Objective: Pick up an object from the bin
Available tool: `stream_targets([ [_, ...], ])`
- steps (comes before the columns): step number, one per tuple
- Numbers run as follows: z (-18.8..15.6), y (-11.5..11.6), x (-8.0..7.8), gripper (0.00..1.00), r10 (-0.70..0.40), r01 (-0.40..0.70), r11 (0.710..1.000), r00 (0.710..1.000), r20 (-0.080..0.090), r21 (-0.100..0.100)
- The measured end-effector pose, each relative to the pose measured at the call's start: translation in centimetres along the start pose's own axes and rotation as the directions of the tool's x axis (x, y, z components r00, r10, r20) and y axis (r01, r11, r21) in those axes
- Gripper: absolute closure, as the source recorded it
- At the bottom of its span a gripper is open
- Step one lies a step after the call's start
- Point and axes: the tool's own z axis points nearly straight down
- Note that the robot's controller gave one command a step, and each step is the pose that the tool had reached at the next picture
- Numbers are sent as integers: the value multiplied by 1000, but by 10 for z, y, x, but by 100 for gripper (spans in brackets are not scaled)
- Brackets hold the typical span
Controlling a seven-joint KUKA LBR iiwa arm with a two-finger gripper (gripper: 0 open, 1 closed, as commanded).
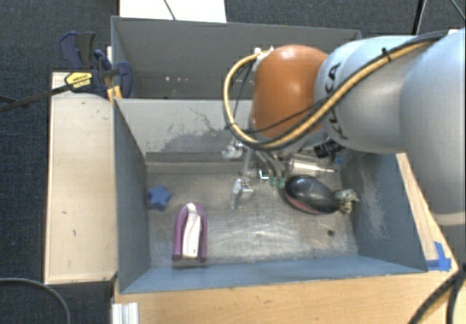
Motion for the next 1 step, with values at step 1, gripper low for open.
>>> stream_targets([
  [1, 32, -63, 1, 0, -124, 124, 992, 992, 4, 3],
])
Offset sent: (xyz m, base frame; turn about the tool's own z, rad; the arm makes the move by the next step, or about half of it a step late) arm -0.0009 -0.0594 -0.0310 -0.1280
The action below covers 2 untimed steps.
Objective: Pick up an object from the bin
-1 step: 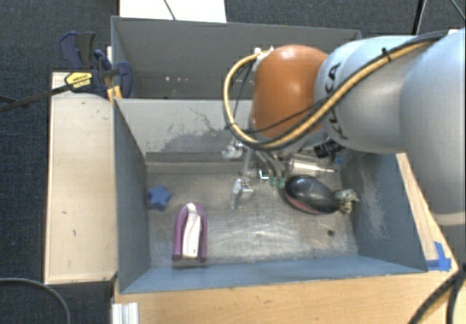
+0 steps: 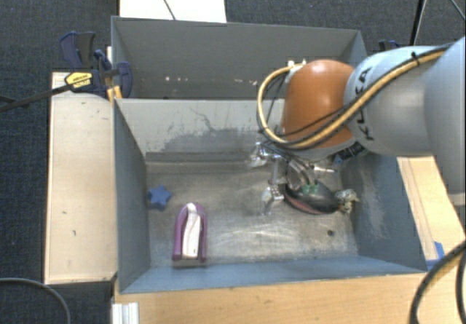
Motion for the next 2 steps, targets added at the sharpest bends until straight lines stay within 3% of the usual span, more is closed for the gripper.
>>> stream_targets([
  [1, 5, -67, 26, 0, -191, 191, 982, 982, 0, 0],
  [2, 29, -149, 12, 0, -155, 155, 988, 988, 9, -3],
])
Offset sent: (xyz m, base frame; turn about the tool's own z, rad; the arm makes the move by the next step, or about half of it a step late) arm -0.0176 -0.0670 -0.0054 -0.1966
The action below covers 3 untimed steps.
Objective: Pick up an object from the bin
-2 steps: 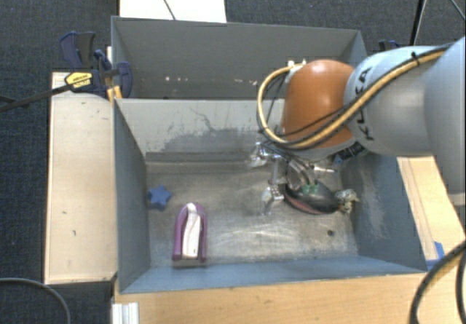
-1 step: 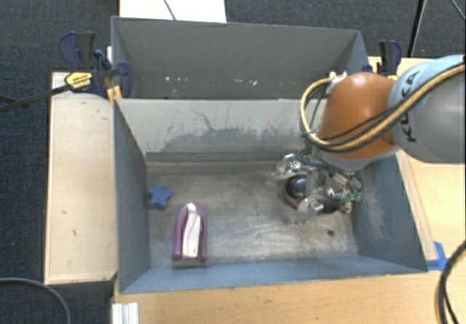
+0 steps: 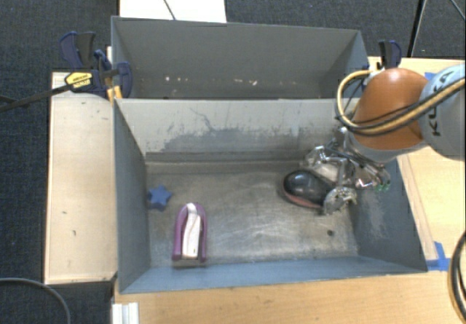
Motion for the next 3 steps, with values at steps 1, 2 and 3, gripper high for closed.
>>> stream_targets([
  [1, -2, 1, -1, 100, 1, -1, 1000, 1000, 4, 4],
  [2, -2, 0, -1, 100, 5, -5, 1000, 1000, 4, 5],
  [3, -154, 1, -7, 100, 25, -25, 1000, 1000, 3, 6],
])
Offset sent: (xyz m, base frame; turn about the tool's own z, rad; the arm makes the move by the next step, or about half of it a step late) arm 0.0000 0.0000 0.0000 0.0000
